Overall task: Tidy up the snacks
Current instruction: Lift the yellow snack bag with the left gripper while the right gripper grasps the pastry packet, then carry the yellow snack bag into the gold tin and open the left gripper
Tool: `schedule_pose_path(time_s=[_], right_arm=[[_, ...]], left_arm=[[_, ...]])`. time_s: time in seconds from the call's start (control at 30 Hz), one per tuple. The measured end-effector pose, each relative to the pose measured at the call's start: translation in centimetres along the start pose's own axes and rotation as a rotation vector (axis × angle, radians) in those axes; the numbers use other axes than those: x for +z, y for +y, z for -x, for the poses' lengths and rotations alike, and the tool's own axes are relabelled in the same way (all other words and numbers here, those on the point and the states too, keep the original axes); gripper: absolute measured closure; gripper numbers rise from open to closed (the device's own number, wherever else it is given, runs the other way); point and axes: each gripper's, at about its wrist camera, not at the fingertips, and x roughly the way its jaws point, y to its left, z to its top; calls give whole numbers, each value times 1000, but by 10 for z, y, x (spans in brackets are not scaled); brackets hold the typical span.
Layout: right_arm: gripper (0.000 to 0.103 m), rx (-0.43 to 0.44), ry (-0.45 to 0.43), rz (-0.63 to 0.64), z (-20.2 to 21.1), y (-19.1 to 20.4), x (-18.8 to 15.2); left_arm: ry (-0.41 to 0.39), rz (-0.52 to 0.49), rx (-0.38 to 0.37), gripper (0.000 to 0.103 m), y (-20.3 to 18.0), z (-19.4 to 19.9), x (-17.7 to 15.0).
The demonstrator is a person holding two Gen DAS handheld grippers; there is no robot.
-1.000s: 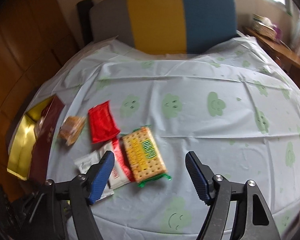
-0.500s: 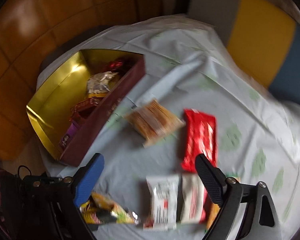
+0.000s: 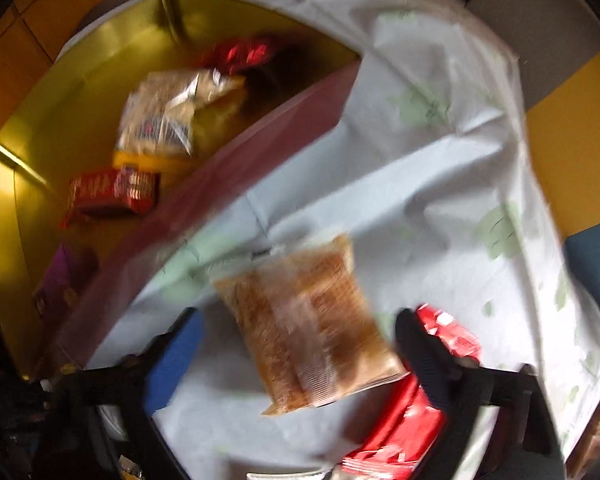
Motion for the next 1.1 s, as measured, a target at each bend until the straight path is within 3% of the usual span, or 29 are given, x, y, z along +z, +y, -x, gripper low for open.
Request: schedule_pose_path(time_s=[0.03,0.3,0.57,0.73,0.93,1.1], right_arm=[[41,17,-23,-29,4,-1,-4],[41,68,-62,-173,22,16,-69],[41,62,-141,-359,29,-1,-122],[41,62,-182,-397,36,1,-149],[40,55,-231,-400,38,6,-164],[40,42,-239,-389,43,8,-172]], left_arm=[[0,1,0,62,0,0,0],[-1,3,11,62,-1,0,0],[30,-7,41,64,-7,4,6],[48,-10,57,65,-3,23,7],[-6,-10,103,65,5,59,8],[-53,90,123,65,25,92,18]])
